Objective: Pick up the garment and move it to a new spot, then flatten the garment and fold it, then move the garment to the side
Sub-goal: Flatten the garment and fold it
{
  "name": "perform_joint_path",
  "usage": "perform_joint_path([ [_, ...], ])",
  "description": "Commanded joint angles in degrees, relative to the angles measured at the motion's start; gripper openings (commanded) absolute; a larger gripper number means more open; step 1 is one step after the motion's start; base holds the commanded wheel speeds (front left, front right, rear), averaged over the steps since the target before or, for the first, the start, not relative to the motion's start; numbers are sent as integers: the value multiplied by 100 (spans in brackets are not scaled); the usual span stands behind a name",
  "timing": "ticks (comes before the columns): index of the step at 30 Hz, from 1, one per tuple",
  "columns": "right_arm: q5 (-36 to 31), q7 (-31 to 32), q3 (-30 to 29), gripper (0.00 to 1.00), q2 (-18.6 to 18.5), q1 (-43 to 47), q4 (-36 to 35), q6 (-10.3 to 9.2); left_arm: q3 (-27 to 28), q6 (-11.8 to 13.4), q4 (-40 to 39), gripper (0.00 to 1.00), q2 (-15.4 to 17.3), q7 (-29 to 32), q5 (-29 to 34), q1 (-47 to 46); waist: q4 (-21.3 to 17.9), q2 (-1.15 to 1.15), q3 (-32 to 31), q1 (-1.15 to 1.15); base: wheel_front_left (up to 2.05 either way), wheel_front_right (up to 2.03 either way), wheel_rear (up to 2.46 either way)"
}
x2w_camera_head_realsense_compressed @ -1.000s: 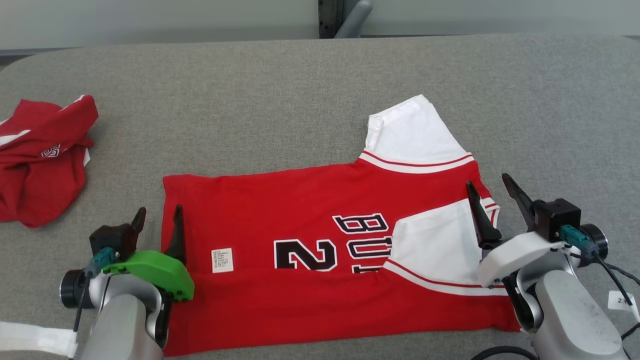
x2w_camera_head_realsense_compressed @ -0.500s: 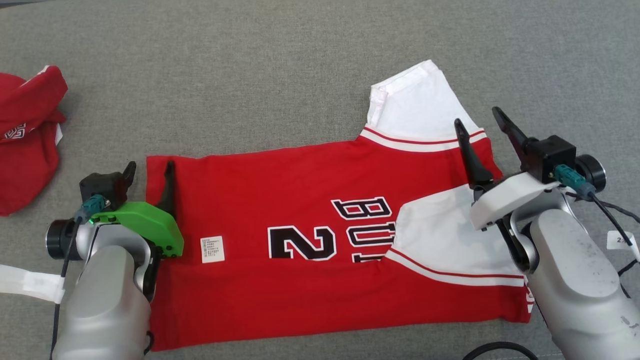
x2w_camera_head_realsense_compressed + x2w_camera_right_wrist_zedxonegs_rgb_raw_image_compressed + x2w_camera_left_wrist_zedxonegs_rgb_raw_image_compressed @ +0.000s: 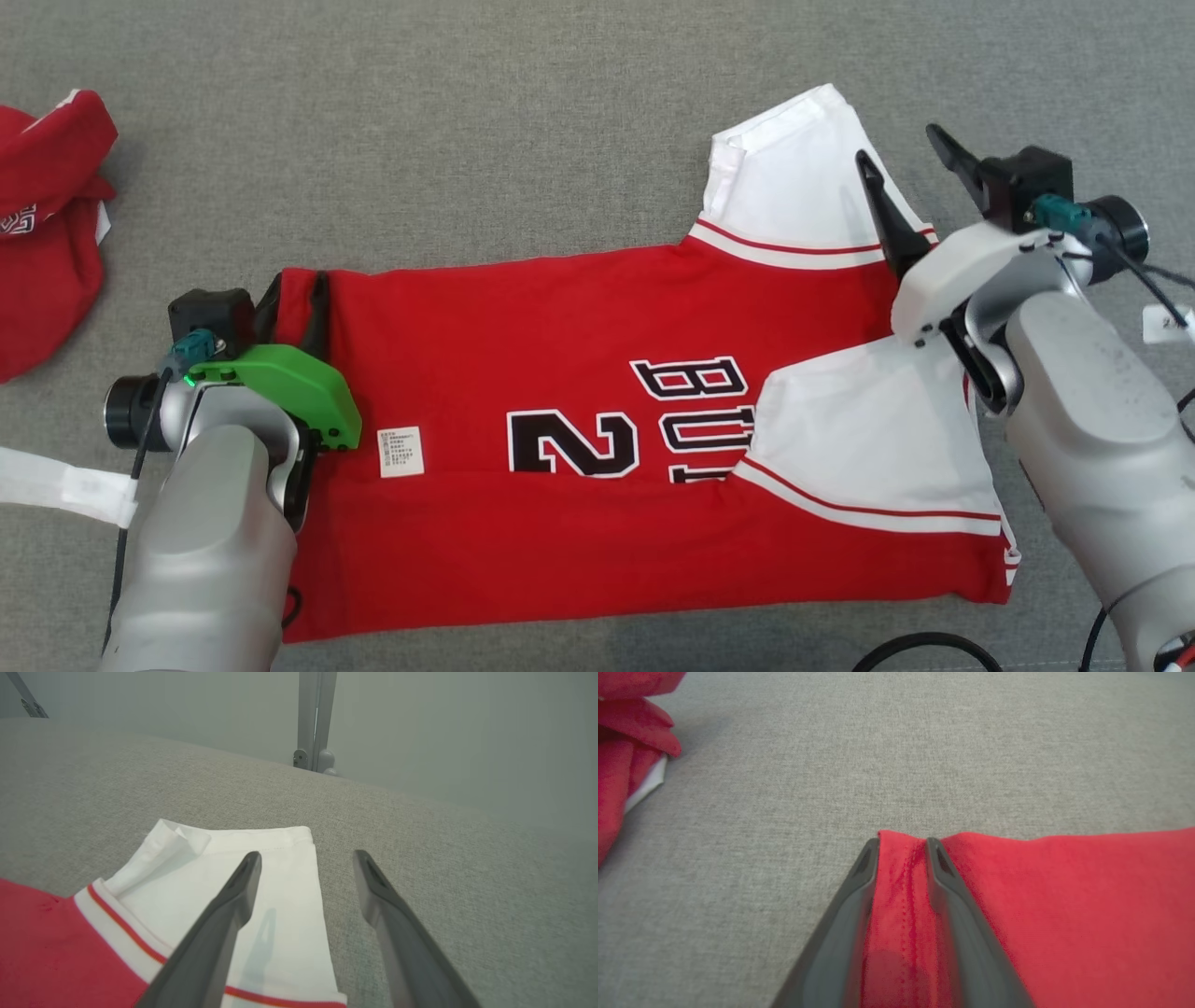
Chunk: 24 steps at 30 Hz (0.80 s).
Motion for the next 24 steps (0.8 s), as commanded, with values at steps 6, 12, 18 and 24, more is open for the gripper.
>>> perform_joint_path([
  [6, 719, 947, 613, 100, -264, -1041, 789, -11, -387, 4, -226, 0, -81, 28, -175, -169, 290, 0, 325, 0, 0, 0, 0],
  [12, 1267, 1666, 925, 100, -418, -1638, 1324, -11, -660, 4, -503, 0, -189, 26, -286, -239, 571, 0, 508, 0, 0, 0, 0],
  [18, 1419, 1842, 1195, 100, -486, -2071, 1725, -11, -891, 3, -685, 0, -250, 24, -396, -274, 724, 0, 628, 0, 0, 0, 0],
  [24, 1489, 2042, 1455, 0, -478, -2253, 2132, -11, -1020, 3, -747, 0, -285, 28, -500, -268, 750, 0, 655, 0, 0, 0, 0],
])
